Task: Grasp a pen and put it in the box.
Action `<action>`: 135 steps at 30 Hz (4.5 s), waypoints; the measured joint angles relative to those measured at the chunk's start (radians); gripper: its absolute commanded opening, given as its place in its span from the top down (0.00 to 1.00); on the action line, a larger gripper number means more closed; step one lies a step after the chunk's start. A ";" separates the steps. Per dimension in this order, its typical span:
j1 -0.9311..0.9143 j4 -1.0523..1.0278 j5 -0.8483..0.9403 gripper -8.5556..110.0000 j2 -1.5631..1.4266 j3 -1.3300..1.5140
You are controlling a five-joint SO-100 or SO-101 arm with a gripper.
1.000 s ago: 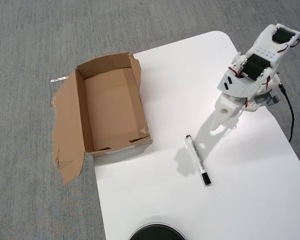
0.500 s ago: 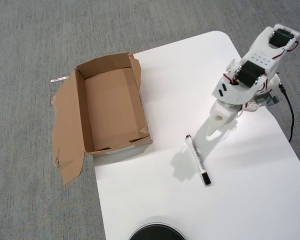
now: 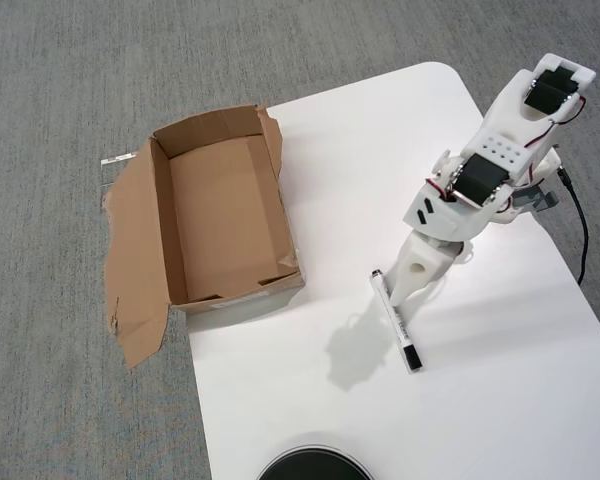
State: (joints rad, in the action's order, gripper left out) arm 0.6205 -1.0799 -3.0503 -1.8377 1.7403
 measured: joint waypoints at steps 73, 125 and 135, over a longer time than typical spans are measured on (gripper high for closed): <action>-0.043 0.117 0.000 0.76 0.304 0.123; -0.003 0.291 0.003 0.88 0.588 0.041; 0.003 0.298 0.003 0.93 0.598 0.046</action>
State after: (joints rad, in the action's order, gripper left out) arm 0.6236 -0.7823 -3.0473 -1.2395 1.7863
